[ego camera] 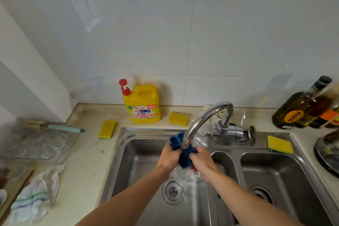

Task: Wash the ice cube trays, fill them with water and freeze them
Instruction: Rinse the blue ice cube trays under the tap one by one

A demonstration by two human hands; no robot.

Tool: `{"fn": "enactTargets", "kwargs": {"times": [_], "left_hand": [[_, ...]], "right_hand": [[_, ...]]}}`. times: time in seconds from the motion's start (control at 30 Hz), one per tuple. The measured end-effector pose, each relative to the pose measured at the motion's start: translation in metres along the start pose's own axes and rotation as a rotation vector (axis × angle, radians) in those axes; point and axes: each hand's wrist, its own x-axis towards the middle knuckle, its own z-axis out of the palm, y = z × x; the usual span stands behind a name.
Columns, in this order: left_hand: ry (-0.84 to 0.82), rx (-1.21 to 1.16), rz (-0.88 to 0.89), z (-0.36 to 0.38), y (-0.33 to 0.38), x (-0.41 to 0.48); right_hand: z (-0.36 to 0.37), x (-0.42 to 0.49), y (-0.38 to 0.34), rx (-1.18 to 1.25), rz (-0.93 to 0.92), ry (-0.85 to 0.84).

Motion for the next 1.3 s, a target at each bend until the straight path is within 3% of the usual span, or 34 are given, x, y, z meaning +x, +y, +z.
{"fn": "enactTargets", "kwargs": {"times": [0.27, 0.4, 0.6, 0.73, 0.83, 0.93, 1.13, 1.23, 1.3], "left_hand": [[-0.123, 0.057, -0.057, 0.008, -0.01, -0.011], [-0.054, 0.101, -0.055, 0.005, -0.005, -0.005], [-0.05, 0.279, -0.014, -0.017, 0.003, 0.002], [-0.149, 0.434, 0.078, -0.022, 0.009, 0.0], [-0.168, 0.562, 0.128, -0.02, 0.011, 0.0], [-0.124, 0.43, 0.051, -0.017, 0.007, -0.001], [-0.072, 0.063, -0.343, -0.014, -0.008, -0.001], [-0.01, -0.018, -0.318, -0.014, -0.008, 0.005], [0.024, 0.089, -0.225, -0.02, -0.007, 0.009]], "right_hand": [[0.003, -0.007, 0.001, 0.055, 0.012, 0.079], [0.009, -0.012, 0.0, 0.01, -0.034, 0.074], [0.004, -0.012, -0.003, 0.071, -0.015, 0.036], [0.0, -0.007, -0.007, 0.231, 0.023, -0.023], [0.002, -0.007, -0.01, 0.167, -0.034, -0.001], [0.007, -0.004, -0.007, 0.185, -0.049, 0.038], [0.012, 0.0, -0.004, 0.286, -0.018, 0.157], [0.01, -0.001, -0.004, 0.323, 0.003, 0.078], [0.004, -0.001, -0.004, 0.332, 0.044, 0.041]]}}
